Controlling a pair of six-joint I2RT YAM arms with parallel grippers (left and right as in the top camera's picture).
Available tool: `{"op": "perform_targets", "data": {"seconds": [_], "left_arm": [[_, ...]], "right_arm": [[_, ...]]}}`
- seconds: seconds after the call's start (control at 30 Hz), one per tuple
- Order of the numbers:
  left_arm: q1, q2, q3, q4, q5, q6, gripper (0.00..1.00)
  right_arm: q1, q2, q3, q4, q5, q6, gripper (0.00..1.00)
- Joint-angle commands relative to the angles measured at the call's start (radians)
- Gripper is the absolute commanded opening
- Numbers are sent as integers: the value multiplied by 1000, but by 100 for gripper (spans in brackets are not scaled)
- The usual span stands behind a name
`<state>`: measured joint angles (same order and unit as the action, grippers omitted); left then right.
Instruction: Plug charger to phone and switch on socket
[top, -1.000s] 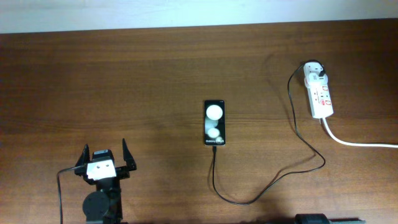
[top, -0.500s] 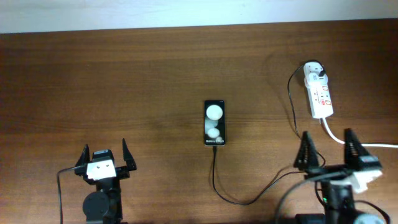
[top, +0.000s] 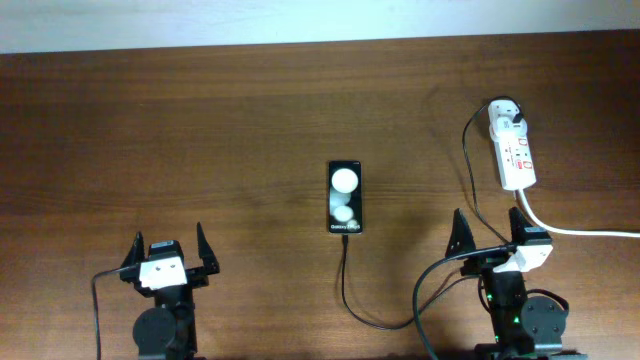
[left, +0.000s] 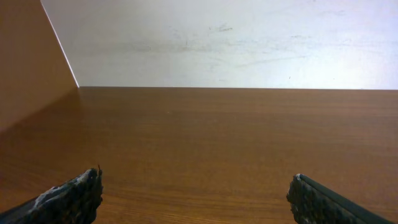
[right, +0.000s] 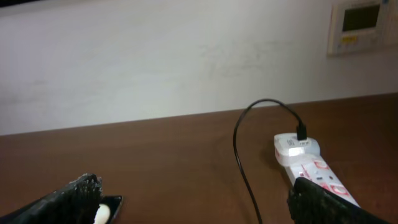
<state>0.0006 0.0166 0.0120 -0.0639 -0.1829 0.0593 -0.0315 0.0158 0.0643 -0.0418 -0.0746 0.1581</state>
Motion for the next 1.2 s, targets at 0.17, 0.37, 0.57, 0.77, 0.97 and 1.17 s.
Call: {"op": "perform_targets", "data": {"seconds": [0.17,0.37,0.57,0.77,0.97,1.17], "left_arm": [[4,-5,-2,-3,4,-10,99],[4,-5,-2,-3,4,-10,99],[-35,-5,-2,-3,4,-10,99],[-67,-5,-2,-3,4,-10,99],[-67,-5,-2,-3,4,-10,99],[-67,-5,-2,-3,4,-10,99]], "right_arm": [[-3,-8,-59,-16,8,7,99],[-3,-7,-59,-30,8,7,99],[-3,-7,-59,-30,8,7,99],[-3,-7,-59,-30,8,7,98],[-3,-11,-59,-30,8,7,99],[-3,-11,-59,-29,8,7,99]]}}
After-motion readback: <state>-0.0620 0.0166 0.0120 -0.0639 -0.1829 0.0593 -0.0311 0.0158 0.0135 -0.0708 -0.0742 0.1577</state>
